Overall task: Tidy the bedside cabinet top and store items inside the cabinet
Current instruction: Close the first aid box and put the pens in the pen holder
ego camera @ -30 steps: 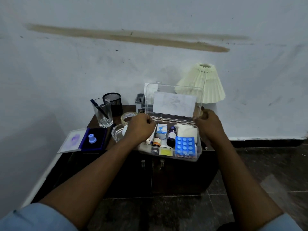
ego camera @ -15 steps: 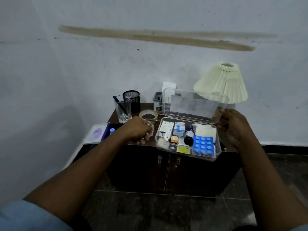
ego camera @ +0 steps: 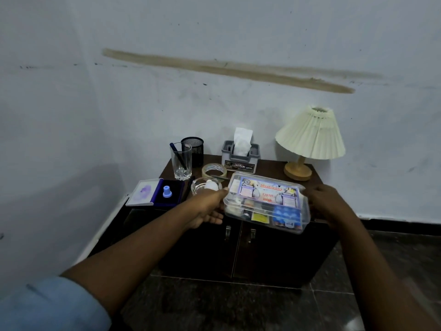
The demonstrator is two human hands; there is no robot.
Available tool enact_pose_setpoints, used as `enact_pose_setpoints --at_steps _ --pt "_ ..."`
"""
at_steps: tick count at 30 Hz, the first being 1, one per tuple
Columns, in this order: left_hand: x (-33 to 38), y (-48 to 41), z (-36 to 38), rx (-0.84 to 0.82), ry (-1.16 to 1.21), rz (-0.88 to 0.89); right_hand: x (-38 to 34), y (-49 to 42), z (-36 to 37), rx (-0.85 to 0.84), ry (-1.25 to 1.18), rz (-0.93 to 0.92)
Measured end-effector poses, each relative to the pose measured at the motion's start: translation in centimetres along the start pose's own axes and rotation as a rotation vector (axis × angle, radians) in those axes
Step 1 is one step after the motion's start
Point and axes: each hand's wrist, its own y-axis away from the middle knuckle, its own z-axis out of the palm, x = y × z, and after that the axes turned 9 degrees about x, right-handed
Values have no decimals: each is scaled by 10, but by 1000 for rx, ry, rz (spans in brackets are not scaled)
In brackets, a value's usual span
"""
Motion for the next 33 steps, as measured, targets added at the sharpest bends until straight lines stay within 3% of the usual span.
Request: enact_pose_setpoints --at_steps 4,8,13,18,23,25,33 --pt "-1 -1 7 68 7 70 -1 2 12 37 244 -13" --pt "-3 -8 14 124 67 84 -4 4 18 43 239 57" --pt "-2 -10 17 139 268 85 -16 11 10 4 44 89" --pt "15 -8 16 94 550 118 -27 23 2 35 -404 29" --pt "49 1 8 55 716 187 -43 32 -5 -212 -795 22" --pt "62 5 3 60 708 204 -49 35 -6 -238 -892 36" --pt "103 23 -23 85 787 288 -90 46 -6 -72 -874 -150"
